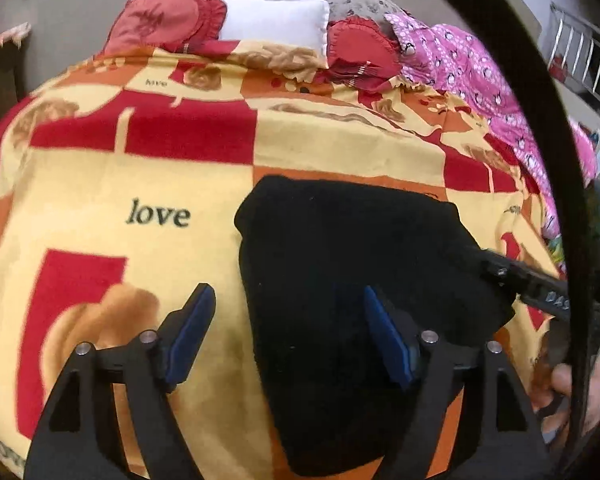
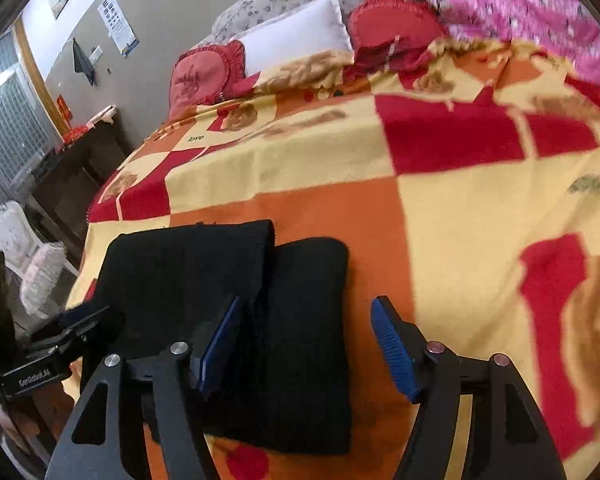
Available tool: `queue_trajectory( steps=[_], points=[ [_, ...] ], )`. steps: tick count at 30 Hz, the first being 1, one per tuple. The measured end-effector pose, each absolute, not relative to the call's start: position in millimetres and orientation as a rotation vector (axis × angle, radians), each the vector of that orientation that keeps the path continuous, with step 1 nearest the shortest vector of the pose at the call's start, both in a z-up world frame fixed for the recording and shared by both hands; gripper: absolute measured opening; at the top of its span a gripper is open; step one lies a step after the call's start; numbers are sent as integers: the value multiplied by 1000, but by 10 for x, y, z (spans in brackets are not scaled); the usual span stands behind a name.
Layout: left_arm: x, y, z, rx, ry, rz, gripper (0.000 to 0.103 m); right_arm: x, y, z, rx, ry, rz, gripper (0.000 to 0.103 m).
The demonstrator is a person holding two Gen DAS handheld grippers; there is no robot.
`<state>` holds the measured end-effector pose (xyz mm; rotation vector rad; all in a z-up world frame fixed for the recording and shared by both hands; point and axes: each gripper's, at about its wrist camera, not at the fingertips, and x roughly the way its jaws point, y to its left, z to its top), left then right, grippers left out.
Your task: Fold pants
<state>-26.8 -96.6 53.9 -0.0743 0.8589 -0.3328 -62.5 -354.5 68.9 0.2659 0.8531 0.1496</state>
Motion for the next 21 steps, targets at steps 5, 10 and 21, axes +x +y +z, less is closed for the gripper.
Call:
queue_trajectory(
  steps=[5, 10, 21],
  points=[
    [-333, -1003, 616, -52, 815, -319, 76, -818, -3376, 1046, 236, 768, 241, 70],
    [-263, -1039, 486, -67, 854, -311, 77, -733, -3049, 800, 93, 849, 205, 70],
    [-300, -1047, 472, -55, 828, -296, 79, -666, -3057, 561, 127, 853, 279, 103]
  ],
)
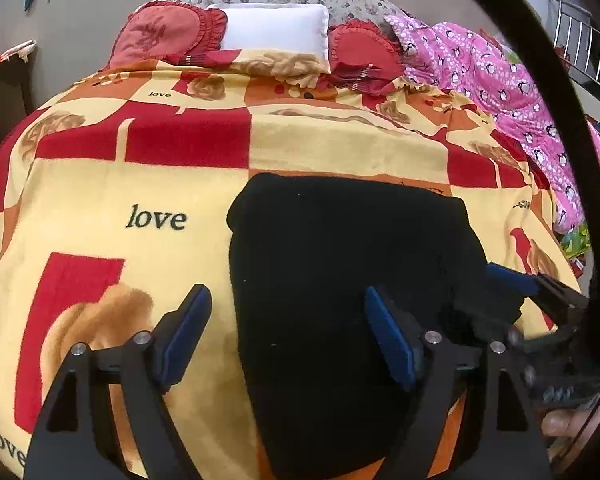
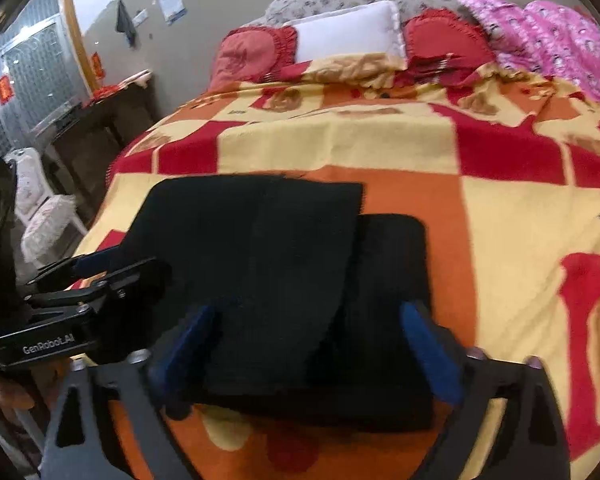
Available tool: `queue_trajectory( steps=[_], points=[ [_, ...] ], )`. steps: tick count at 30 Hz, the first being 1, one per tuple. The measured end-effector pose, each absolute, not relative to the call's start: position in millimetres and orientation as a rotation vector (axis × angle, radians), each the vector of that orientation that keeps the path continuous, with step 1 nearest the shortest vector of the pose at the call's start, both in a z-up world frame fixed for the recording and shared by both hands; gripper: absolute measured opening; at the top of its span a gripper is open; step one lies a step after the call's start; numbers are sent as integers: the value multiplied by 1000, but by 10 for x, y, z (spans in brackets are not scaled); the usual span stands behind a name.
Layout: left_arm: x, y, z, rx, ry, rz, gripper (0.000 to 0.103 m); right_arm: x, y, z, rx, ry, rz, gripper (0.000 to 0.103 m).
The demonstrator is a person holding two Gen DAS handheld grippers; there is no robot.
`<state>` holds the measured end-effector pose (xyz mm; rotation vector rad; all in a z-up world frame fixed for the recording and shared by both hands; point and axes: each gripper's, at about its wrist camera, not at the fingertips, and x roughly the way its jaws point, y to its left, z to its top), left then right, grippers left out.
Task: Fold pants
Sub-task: 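Release the pants and pull both grippers back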
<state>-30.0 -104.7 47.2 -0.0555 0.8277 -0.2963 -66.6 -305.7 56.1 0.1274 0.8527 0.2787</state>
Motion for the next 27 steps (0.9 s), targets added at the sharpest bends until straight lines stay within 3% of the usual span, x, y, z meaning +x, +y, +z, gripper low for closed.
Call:
queue_trajectory(
  steps=[13, 18, 27],
  points=[
    [-395, -1033, 538, -41, 816, -281, 79, -876, -3059, 757, 151, 781, 223, 103],
    [-509, -992, 590, -29, 800, -269, 79, -849, -3111, 636, 192, 832, 166, 101],
    [-783, -850, 762, -25, 734, -240, 79, -1179, -2983, 1031, 153, 741, 176, 103]
  ],
)
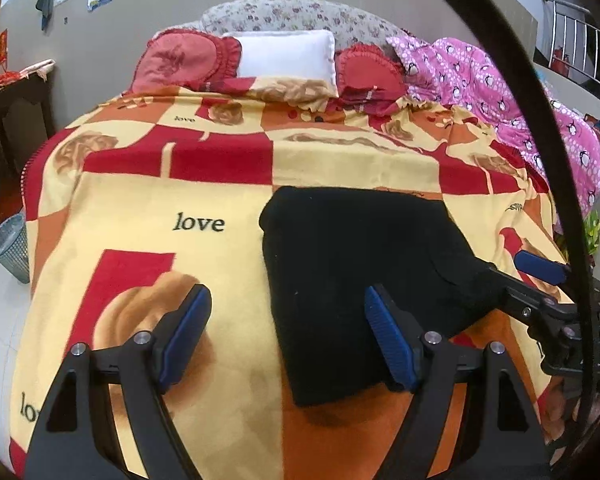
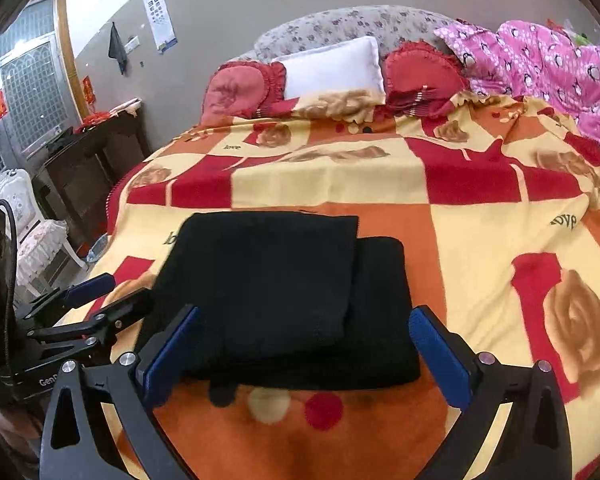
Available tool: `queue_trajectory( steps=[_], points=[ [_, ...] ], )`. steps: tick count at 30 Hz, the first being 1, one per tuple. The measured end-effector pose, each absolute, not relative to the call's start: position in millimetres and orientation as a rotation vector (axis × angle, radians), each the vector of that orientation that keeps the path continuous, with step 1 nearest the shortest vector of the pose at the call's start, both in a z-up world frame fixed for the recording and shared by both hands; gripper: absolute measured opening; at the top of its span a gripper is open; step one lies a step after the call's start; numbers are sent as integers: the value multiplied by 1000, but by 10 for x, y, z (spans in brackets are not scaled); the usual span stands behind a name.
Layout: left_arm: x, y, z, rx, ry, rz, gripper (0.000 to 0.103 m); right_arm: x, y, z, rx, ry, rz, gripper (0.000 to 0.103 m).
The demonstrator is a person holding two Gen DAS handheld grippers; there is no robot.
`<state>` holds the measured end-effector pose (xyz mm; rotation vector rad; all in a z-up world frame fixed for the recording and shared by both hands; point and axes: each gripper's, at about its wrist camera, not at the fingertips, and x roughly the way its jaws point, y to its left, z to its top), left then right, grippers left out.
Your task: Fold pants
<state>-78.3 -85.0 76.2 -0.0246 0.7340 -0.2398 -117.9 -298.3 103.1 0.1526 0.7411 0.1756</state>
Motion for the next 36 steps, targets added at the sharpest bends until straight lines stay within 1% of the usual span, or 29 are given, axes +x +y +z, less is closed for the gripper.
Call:
queue_trajectory(
  steps=[18, 21, 24, 36],
  points=[
    [-1125, -662, 853, -27, 666, -167, 79, -1454, -2739, 1122, 164, 735, 212, 103],
    [-1155, -663, 857, -31, 662, -168, 82, -1475, -2727, 1135, 157, 734, 210, 103],
    [-1186, -651, 869, -36, 649, -162, 83, -1505, -2714, 1171, 149, 721, 225, 103],
    [-1199, -673, 856, -19, 653, -163, 83, -1544, -2682, 1201, 127, 729, 234, 103]
  ],
)
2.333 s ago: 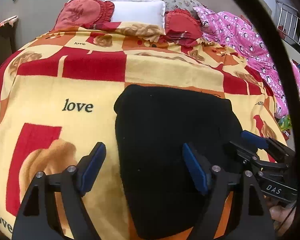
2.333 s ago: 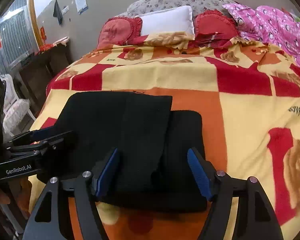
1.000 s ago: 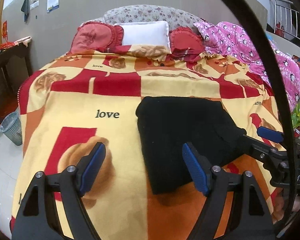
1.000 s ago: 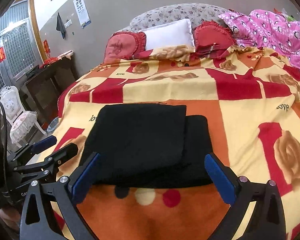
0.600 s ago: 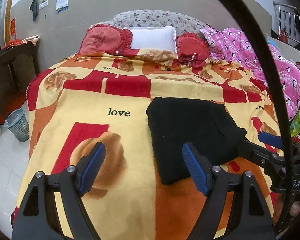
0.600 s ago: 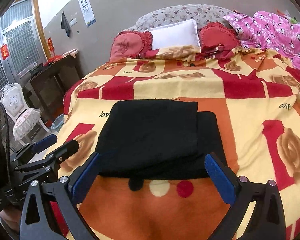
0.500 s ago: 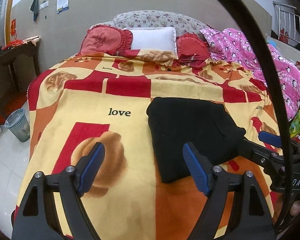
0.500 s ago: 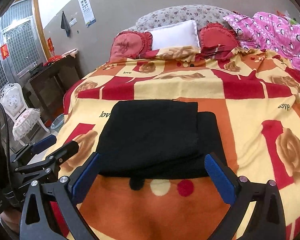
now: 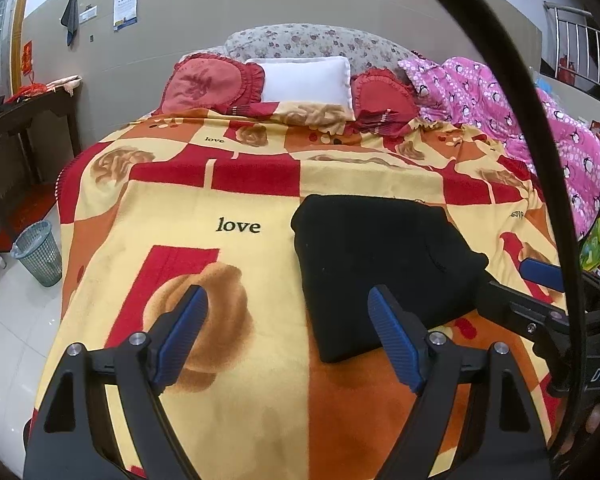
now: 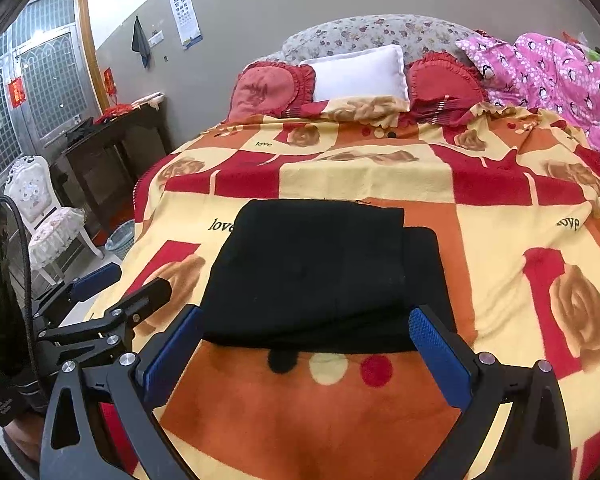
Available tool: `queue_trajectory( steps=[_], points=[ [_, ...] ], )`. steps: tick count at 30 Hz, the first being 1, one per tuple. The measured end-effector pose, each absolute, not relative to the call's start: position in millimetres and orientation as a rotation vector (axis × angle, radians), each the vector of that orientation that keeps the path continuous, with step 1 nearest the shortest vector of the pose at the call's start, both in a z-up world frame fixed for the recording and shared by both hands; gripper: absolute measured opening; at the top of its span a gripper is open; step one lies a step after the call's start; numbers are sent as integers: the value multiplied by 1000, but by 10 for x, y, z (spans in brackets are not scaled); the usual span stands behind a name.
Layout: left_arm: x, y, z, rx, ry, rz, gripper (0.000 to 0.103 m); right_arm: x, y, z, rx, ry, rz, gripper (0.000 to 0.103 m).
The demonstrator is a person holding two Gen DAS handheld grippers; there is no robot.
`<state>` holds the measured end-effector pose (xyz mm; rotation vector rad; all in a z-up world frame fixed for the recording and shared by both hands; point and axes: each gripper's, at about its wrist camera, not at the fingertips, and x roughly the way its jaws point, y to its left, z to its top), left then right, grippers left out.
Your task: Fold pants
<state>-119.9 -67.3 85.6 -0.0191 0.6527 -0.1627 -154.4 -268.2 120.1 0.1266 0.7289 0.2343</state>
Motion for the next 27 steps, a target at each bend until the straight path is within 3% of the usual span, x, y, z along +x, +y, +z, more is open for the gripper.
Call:
queue_trajectory(
  steps=[27],
  points=[
    [-1170, -762, 783, 3, 673, -161, 83, -1494, -2749, 1115, 125, 743, 227, 103]
  ],
)
